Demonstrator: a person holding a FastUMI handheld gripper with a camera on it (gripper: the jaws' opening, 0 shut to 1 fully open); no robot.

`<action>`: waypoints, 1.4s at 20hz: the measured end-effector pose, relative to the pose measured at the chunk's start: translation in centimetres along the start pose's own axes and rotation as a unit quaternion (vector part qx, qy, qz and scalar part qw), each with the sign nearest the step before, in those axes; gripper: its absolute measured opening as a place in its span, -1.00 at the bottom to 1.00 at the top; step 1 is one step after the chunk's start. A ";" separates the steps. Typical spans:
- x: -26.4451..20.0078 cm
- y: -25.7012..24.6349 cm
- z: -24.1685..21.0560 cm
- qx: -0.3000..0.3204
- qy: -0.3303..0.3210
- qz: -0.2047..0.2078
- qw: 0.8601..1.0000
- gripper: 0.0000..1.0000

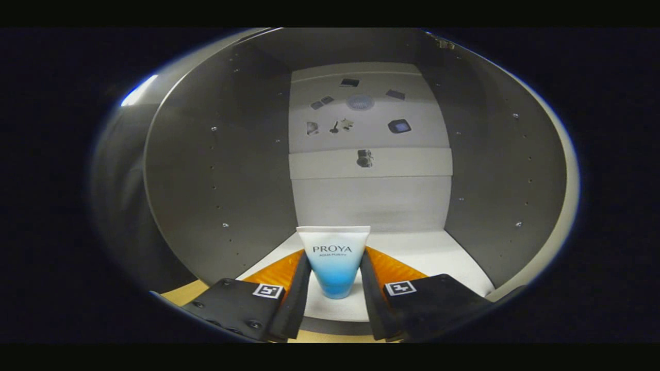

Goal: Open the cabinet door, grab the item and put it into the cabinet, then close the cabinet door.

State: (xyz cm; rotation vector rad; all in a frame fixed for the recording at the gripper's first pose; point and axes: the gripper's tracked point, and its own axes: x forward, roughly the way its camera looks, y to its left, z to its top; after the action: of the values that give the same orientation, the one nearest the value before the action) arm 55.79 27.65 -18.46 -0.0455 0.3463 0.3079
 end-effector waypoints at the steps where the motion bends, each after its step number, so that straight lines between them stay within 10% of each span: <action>1: 0.3 0.1 -0.1 -0.001 0.004 0.006 1.000 0.16; 8: 0.6 0.2 0.2 -0.003 -0.004 0.010 1.000 0.22; 15: -2.1 -0.3 2.3 0.002 -0.040 -0.014 0.999 0.91; 28: -20.8 5.2 3.4 0.013 -0.114 -0.080 0.990 0.94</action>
State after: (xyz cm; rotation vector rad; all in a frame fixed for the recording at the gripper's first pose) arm 36.72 26.97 -8.12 -0.0121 0.1194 0.1467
